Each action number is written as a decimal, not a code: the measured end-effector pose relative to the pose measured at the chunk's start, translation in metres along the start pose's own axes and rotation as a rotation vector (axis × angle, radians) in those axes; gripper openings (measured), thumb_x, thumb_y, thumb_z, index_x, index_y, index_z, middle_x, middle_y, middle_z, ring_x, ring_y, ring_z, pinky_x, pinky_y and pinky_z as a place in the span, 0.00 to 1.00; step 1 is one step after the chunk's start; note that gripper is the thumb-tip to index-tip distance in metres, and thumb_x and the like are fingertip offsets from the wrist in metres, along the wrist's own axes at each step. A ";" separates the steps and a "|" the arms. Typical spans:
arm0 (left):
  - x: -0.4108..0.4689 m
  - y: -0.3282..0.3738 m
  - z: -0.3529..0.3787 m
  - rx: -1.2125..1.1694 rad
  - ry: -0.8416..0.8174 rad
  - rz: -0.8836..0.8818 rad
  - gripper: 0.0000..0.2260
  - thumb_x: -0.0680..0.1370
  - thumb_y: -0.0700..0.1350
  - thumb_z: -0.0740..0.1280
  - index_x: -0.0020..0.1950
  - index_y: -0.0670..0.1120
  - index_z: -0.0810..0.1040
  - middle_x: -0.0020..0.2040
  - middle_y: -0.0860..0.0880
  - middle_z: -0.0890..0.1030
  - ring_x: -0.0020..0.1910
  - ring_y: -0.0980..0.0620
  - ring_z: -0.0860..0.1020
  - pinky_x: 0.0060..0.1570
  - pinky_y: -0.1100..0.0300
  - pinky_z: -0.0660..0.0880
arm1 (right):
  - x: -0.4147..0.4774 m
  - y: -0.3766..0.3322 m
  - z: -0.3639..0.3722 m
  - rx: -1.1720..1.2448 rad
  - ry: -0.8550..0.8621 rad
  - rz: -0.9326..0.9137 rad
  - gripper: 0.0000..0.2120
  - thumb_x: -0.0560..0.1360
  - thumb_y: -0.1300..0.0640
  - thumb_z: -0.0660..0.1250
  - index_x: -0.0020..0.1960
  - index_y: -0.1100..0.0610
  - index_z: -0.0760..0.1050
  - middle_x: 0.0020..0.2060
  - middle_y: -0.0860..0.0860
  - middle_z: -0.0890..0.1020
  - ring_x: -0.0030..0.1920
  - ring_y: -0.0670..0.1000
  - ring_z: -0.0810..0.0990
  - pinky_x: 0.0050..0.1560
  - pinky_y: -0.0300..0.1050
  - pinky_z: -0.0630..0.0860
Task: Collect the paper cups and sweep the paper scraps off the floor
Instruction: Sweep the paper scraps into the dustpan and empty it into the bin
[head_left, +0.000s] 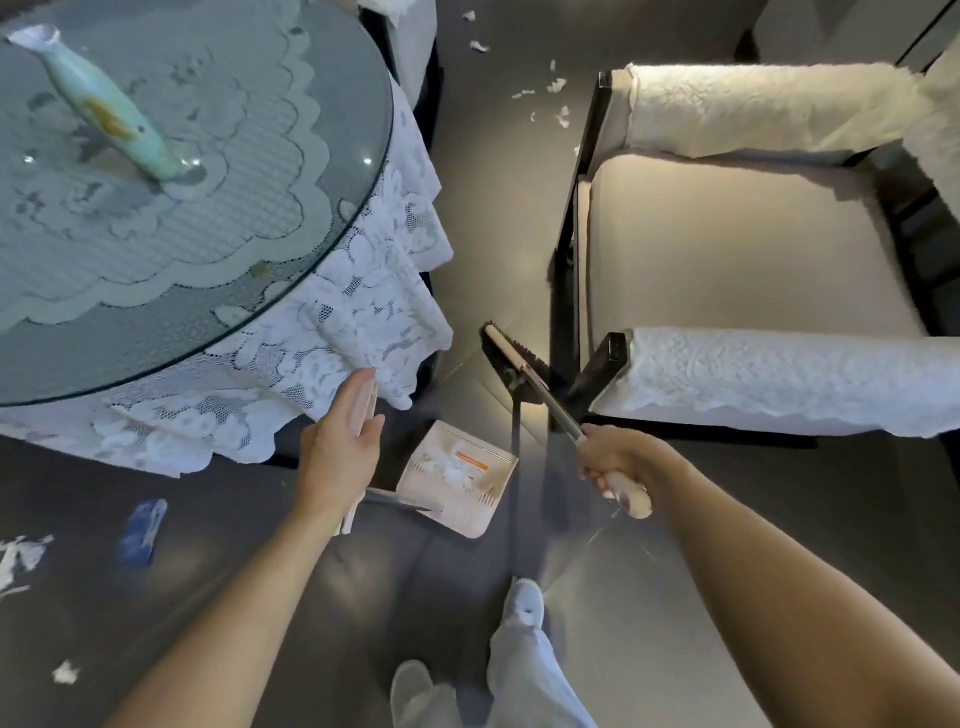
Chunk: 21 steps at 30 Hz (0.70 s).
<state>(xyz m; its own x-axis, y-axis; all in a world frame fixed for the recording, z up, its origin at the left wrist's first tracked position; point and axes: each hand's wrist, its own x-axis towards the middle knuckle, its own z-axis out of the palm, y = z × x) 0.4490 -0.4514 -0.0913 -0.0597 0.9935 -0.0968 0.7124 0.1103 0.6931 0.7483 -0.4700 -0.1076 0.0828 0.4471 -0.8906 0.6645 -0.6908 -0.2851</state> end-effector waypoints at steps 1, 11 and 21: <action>-0.001 0.002 0.001 0.005 -0.004 0.005 0.22 0.77 0.41 0.66 0.65 0.62 0.67 0.61 0.53 0.79 0.59 0.44 0.76 0.53 0.59 0.69 | -0.008 0.003 0.005 0.008 -0.037 0.006 0.20 0.73 0.63 0.61 0.66 0.60 0.69 0.47 0.59 0.81 0.39 0.54 0.75 0.45 0.49 0.76; -0.024 0.010 0.000 -0.019 0.029 0.170 0.22 0.75 0.32 0.66 0.67 0.47 0.72 0.60 0.54 0.79 0.57 0.44 0.76 0.47 0.69 0.63 | -0.109 0.031 0.070 0.274 -0.322 0.087 0.30 0.73 0.69 0.59 0.72 0.51 0.64 0.28 0.52 0.72 0.23 0.44 0.67 0.22 0.34 0.67; -0.126 -0.037 -0.046 -0.050 0.015 0.243 0.23 0.74 0.29 0.65 0.67 0.44 0.72 0.60 0.43 0.79 0.56 0.45 0.75 0.47 0.81 0.62 | -0.193 0.061 0.144 0.413 -0.140 0.015 0.33 0.73 0.69 0.59 0.74 0.46 0.60 0.20 0.49 0.73 0.19 0.45 0.67 0.19 0.35 0.66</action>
<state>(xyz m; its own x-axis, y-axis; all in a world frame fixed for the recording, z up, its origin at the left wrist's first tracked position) 0.3978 -0.5795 -0.0716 0.0984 0.9913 0.0876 0.6714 -0.1311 0.7294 0.6660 -0.6798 -0.0038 -0.0302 0.3742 -0.9269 0.3089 -0.8784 -0.3647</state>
